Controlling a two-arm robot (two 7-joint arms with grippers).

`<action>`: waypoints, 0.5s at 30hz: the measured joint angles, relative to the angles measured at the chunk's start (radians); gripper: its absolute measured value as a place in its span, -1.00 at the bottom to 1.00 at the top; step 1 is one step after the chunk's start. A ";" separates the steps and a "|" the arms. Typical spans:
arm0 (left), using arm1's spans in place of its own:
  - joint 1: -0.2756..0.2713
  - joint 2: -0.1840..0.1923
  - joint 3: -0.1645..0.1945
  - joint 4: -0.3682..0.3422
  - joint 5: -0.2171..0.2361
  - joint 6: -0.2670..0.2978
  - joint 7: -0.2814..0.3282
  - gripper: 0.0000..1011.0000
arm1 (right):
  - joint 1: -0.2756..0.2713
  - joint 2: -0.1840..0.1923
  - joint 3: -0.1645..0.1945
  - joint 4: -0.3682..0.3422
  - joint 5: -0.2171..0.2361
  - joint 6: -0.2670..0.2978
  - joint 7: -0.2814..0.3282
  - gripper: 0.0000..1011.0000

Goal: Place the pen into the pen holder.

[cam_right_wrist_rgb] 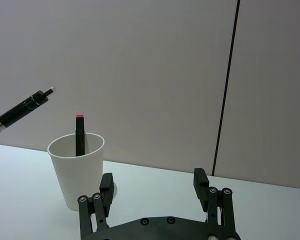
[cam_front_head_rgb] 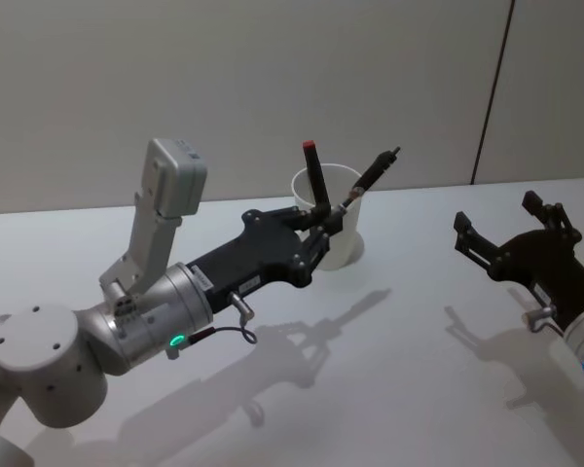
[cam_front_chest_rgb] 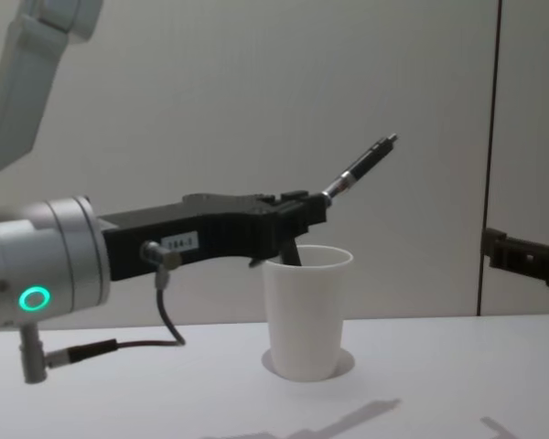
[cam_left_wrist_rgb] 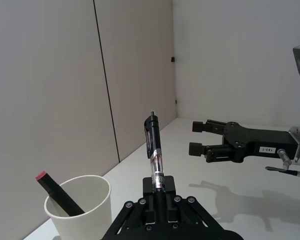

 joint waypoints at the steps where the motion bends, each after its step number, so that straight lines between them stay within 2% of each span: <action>1: -0.001 -0.002 0.001 0.001 0.001 0.000 0.000 -0.74 | 0.000 0.000 0.000 0.000 0.000 0.000 0.000 0.98; 9: -0.011 -0.014 0.007 0.009 0.011 0.002 -0.004 -0.74 | 0.000 0.001 0.002 -0.001 0.011 0.002 0.005 0.98; 15: -0.015 -0.019 0.009 0.012 0.014 0.003 -0.006 -0.74 | -0.011 0.009 0.013 -0.015 0.062 0.013 0.017 0.98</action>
